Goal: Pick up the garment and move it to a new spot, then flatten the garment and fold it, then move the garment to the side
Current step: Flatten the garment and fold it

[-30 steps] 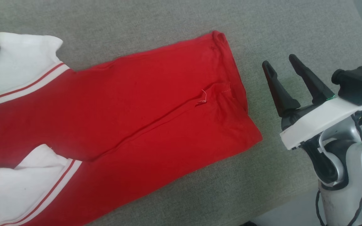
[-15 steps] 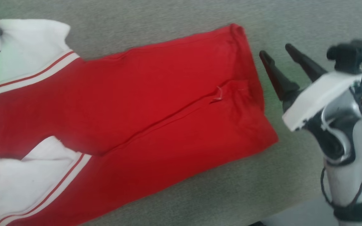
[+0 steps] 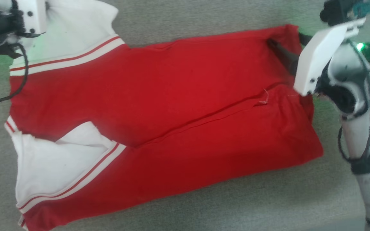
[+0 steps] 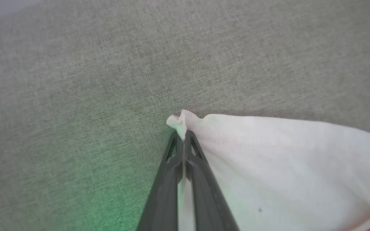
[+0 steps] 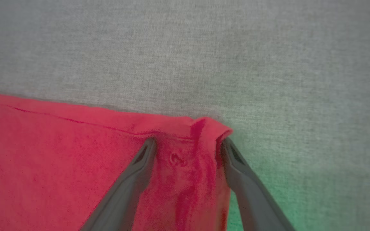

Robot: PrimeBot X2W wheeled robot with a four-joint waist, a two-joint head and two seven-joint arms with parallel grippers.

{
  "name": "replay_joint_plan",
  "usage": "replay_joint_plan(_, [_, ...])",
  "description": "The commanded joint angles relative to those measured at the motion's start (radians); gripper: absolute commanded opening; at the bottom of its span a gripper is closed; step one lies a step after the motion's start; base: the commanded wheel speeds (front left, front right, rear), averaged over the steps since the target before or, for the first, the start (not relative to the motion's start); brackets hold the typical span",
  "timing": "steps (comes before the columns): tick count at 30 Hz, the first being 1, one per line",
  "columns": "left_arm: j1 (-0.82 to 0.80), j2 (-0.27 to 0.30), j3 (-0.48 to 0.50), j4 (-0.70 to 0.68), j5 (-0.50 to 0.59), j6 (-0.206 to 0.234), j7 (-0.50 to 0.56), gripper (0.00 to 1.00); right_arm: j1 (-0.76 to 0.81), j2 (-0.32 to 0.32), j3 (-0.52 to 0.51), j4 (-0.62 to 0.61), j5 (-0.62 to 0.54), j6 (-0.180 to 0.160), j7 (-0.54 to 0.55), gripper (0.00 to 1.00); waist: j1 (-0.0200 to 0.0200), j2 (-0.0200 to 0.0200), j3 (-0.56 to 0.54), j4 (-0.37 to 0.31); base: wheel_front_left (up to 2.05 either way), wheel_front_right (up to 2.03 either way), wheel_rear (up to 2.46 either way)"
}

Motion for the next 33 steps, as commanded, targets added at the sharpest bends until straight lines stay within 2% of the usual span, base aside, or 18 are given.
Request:
replay_joint_plan(1, [0.04, -0.021, -0.024, 0.026, 0.005, -0.009, 0.006, 0.0, 0.009, 0.014, 0.016, 0.045, 0.013, 0.0, 0.037, 1.0, 0.0, 0.0, 0.004, 0.016, 0.0, 0.0, 0.0])
replay_joint_plan(4, [0.032, -0.045, -0.027, 0.057, 0.005, -0.028, -0.01, 0.0, -0.006, 0.01, 0.052, 0.123, 0.023, 0.0, 0.145, 1.0, 0.0, 0.0, 0.004, 0.031, 0.0, 0.0, 0.0])
replay_joint_plan(5, [0.031, -0.049, -0.028, 0.068, 0.006, -0.035, -0.015, 0.0, -0.009, 0.008, 0.062, 0.141, 0.023, 0.0, 0.18, 0.24, 0.0, 0.0, 0.003, 0.035, 0.0, 0.0, 0.0])
replay_joint_plan(6, [0.03, -0.055, -0.028, 0.079, 0.007, -0.043, -0.023, 0.0, -0.009, 0.005, 0.083, 0.156, 0.03, 0.0, 0.223, 0.0, 0.0, 0.0, 0.0, 0.038, 0.0, 0.0, 0.0])
replay_joint_plan(9, [0.019, -0.072, -0.025, 0.106, 0.011, -0.066, -0.057, 0.0, -0.033, -0.018, 0.074, 0.161, 0.02, 0.0, 0.265, 0.0, 0.0, 0.0, -0.007, 0.048, 0.0, 0.0, 0.0])
replay_joint_plan(14, [-0.006, -0.1, -0.017, 0.152, 0.002, -0.095, -0.09, 0.0, -0.056, -0.02, 0.046, 0.152, 0.015, 0.0, 0.307, 0.0, 0.0, 0.0, -0.039, 0.068, 0.0, 0.0, 0.0])
replay_joint_plan(19, [-0.041, -0.128, -0.015, 0.172, -0.005, -0.12, -0.091, 0.0, -0.068, -0.043, 0.016, 0.095, 0.01, 0.0, 0.292, 0.0, 0.0, 0.0, -0.085, 0.096, 0.0, 0.0, 0.0])
replay_joint_plan(28, [-0.012, -0.151, -0.042, 0.134, -0.007, -0.14, -0.06, 0.0, 0.01, -0.102, -0.026, -0.021, 0.014, 0.0, 0.307, 0.0, 0.0, 0.0, -0.181, 0.166, 0.0, 0.0, 0.0])
replay_joint_plan(33, [0.041, -0.131, -0.067, 0.042, 0.006, -0.125, -0.041, 0.0, 0.101, -0.13, -0.068, -0.114, 0.022, 0.0, 0.343, 0.0, 0.0, 0.0, -0.241, 0.211, 0.0, 0.0, 0.0])
